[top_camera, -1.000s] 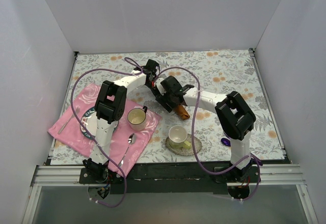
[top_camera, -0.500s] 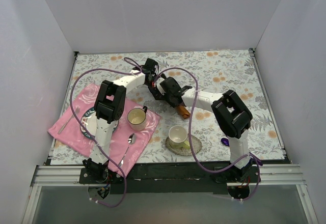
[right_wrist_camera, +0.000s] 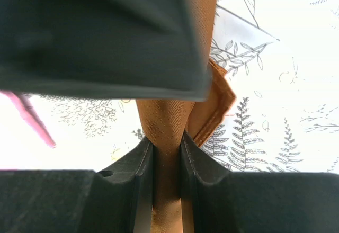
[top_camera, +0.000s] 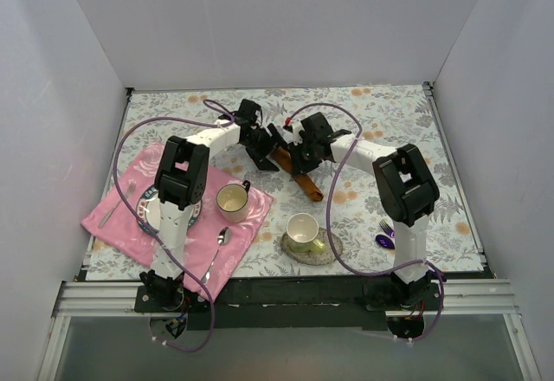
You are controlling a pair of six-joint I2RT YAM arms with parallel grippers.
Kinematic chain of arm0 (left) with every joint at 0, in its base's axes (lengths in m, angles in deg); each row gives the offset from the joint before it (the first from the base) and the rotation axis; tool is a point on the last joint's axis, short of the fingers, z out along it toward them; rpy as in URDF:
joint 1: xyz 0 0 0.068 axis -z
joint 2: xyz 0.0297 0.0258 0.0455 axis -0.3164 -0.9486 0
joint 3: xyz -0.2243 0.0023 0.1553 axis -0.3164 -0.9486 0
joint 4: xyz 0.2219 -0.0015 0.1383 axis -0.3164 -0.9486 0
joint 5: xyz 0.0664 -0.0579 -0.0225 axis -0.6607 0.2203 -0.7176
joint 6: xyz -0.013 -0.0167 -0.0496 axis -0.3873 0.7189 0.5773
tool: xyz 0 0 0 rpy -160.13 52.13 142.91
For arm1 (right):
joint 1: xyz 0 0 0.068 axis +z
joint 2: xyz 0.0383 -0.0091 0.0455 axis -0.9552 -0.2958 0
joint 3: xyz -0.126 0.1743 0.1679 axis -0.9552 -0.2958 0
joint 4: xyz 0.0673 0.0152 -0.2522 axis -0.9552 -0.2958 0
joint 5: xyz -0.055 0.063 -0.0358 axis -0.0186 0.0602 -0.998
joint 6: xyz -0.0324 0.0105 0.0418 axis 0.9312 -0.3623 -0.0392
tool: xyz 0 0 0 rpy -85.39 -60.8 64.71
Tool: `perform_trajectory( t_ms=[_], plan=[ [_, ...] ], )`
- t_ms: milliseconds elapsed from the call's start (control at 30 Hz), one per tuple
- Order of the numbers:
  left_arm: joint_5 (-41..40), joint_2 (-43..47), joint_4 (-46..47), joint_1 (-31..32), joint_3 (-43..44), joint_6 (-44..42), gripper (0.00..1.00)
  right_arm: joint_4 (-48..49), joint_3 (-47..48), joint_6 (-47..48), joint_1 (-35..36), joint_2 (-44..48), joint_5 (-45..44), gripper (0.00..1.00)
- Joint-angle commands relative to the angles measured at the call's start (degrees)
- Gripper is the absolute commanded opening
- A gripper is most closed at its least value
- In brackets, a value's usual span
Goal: Fold the napkin, place the utensils inside, and roll it up
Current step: Roll the napkin with the utensil
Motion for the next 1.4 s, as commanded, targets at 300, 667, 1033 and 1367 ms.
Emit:
perform_trajectory(
  t_ms=[300, 667, 1033, 1367],
  plan=[
    [-3.6, 0.8, -1.2, 3.2, 0.1, -0.6, 0.66, 3.8, 1.4, -15.9, -12.4, -12.0, 45.2, 0.28],
    [-9.7, -1.7, -4.8, 3.8, 1.1, -1.4, 0.31, -2.4, 7.9, -14.4, -15.2, -16.9, 50.6, 0.42],
    [-8.2, -2.0, -5.0, 3.8, 2.4, -1.3, 0.28, -5.0, 1.4, -0.6, -9.6, 1.7, 12.3, 0.70],
    [-6.5, -2.5, -5.6, 3.2, 3.2, -0.4, 0.27, 2.7, -4.7, 9.7, 6.9, 7.6, -15.4, 0.78]
  ],
)
